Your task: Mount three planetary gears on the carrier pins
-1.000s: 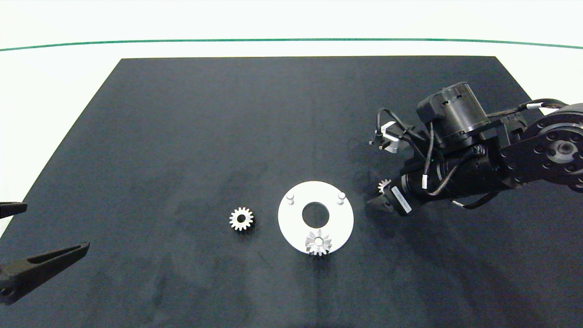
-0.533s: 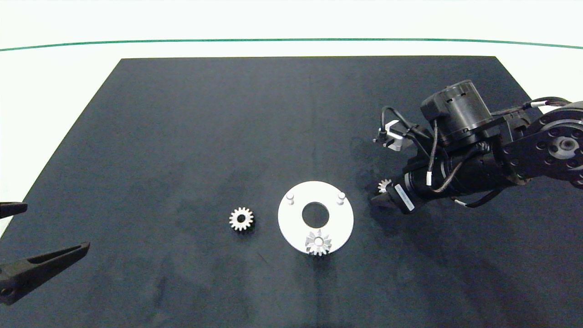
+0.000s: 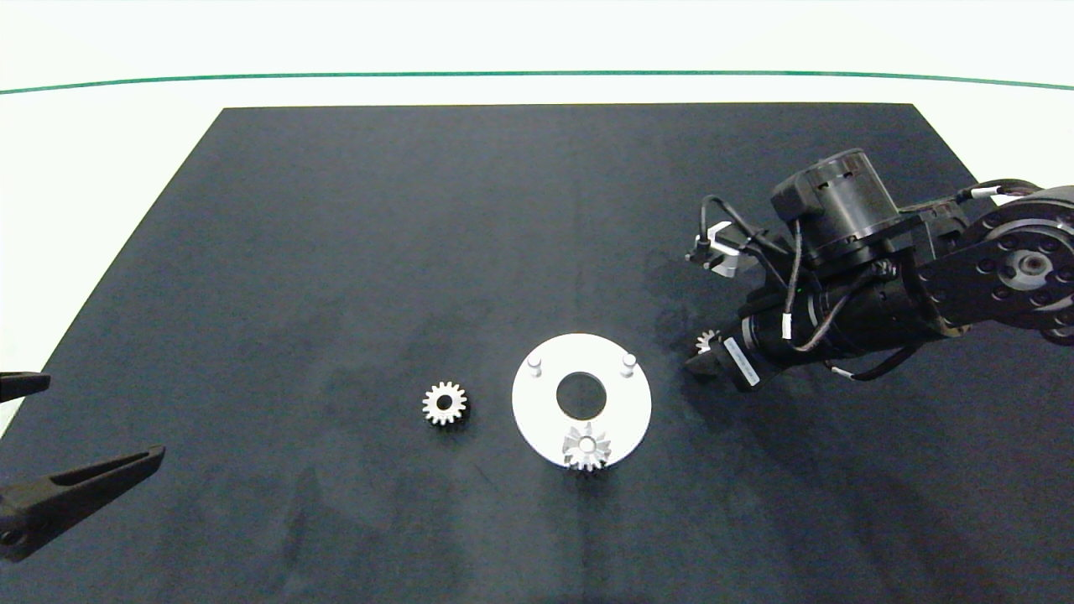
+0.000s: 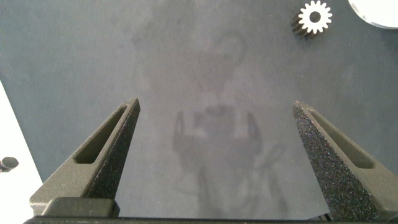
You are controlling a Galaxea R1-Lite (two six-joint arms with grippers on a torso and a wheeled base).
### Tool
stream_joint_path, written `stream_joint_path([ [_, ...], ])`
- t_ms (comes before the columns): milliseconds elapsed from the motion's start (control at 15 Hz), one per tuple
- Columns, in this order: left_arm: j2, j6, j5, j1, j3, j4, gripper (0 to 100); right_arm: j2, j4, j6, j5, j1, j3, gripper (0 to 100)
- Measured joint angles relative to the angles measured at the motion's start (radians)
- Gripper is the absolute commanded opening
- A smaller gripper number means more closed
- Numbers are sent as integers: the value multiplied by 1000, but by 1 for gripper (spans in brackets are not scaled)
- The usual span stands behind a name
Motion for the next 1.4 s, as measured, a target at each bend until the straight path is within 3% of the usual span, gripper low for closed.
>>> stream_joint_path([
  [1400,-2,0,0,0,0,0,100,10,-2,-1,6,-11,0,5],
])
